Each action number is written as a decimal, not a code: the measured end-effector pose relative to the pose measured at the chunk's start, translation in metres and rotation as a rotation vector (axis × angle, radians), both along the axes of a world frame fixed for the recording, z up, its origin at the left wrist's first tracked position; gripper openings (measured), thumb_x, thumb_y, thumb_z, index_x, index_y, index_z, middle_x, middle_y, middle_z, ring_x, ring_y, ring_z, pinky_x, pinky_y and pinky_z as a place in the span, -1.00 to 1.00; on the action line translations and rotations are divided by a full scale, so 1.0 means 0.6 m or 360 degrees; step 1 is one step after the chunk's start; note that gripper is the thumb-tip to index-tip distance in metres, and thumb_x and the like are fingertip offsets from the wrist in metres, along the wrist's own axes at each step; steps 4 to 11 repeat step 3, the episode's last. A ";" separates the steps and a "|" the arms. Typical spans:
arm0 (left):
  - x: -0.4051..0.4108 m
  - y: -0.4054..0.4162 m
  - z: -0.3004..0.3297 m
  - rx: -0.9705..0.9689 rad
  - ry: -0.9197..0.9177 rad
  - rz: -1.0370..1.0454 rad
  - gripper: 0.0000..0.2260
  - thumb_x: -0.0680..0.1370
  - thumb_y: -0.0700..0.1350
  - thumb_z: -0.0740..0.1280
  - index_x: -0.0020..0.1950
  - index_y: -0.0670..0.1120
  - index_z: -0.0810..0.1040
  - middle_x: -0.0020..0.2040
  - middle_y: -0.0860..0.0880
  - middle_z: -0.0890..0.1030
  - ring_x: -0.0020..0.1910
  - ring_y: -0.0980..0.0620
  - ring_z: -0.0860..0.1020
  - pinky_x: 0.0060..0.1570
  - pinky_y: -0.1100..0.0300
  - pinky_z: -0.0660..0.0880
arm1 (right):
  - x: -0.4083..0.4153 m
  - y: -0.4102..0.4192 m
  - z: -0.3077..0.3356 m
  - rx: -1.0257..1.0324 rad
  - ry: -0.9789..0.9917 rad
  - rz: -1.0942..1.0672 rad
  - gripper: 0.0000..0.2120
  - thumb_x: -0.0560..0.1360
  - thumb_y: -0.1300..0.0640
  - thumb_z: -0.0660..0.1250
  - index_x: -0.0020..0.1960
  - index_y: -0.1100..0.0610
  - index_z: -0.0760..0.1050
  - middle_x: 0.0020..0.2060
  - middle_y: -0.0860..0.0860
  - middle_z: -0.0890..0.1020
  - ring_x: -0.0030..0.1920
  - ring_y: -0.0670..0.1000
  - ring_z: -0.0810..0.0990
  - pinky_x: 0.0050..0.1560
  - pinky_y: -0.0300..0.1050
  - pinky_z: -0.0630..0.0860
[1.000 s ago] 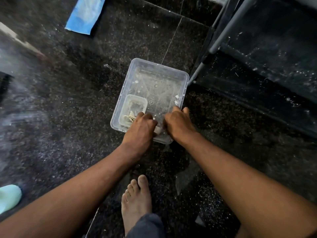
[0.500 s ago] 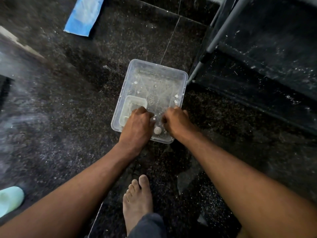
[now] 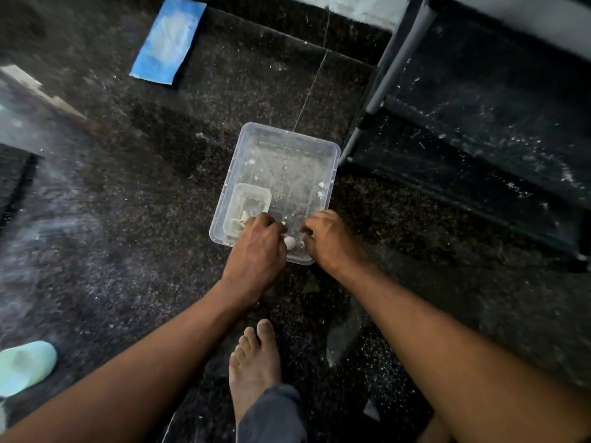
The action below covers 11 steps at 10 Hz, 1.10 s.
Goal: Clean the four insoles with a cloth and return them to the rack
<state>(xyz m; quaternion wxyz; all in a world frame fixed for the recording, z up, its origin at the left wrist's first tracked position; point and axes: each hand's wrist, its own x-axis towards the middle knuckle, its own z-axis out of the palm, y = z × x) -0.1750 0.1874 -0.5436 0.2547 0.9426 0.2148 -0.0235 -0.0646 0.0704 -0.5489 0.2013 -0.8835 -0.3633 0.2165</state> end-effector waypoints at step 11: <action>0.050 0.021 0.084 0.0280 -0.0071 -0.0090 -0.48 0.60 0.10 0.28 0.45 -0.18 0.45 0.36 -0.20 0.50 0.34 -0.24 0.45 0.33 -0.14 0.42 | 0.031 -0.046 0.071 -0.0025 -0.0470 -0.0055 -0.65 0.53 -0.01 0.31 0.18 0.22 0.53 0.05 0.12 0.55 0.07 0.14 0.48 0.09 0.08 0.50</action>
